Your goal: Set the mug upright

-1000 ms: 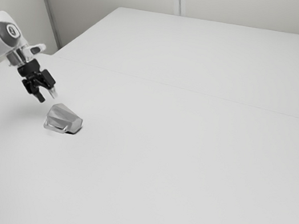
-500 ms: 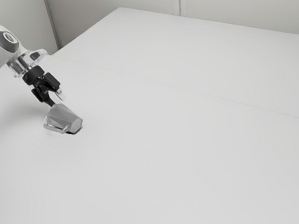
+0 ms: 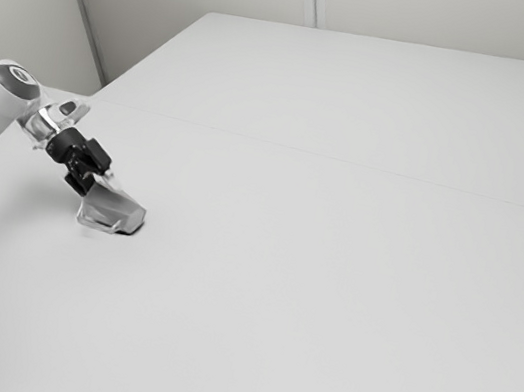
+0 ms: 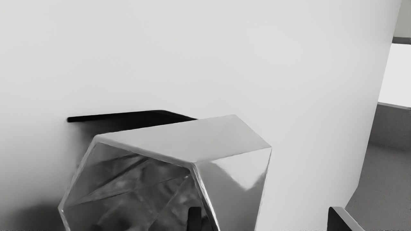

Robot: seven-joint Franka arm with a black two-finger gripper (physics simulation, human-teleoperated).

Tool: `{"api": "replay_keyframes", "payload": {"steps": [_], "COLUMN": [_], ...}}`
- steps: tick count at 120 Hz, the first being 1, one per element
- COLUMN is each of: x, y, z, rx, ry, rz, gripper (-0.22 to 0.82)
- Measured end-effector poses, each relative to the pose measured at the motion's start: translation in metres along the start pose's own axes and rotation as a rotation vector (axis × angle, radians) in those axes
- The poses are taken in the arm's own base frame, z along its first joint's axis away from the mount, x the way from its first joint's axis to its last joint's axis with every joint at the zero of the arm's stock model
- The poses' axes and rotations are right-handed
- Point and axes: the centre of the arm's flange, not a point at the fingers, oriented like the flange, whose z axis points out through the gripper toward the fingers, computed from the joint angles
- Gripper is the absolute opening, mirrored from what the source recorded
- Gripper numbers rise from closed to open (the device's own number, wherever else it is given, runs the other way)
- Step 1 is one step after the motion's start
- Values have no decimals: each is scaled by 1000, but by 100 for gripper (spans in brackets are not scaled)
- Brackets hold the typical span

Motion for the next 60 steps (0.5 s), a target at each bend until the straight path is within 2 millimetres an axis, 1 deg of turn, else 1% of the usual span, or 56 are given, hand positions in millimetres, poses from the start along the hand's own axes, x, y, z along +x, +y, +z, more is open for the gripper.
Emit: {"api": "replay_keyframes", "payload": {"steps": [12,24,42,49,60], "x": [1,3,5,7,9], "y": [2,6,14,26,53], "z": [2,5,5,4,-2], "rx": [-8,-12,-13,-8,13], "ry": [-6,-11,-12,-11,-10], "rz": [-8,-11,-9,5,37], "gripper": [10,-2,-11,-13,-15]}}
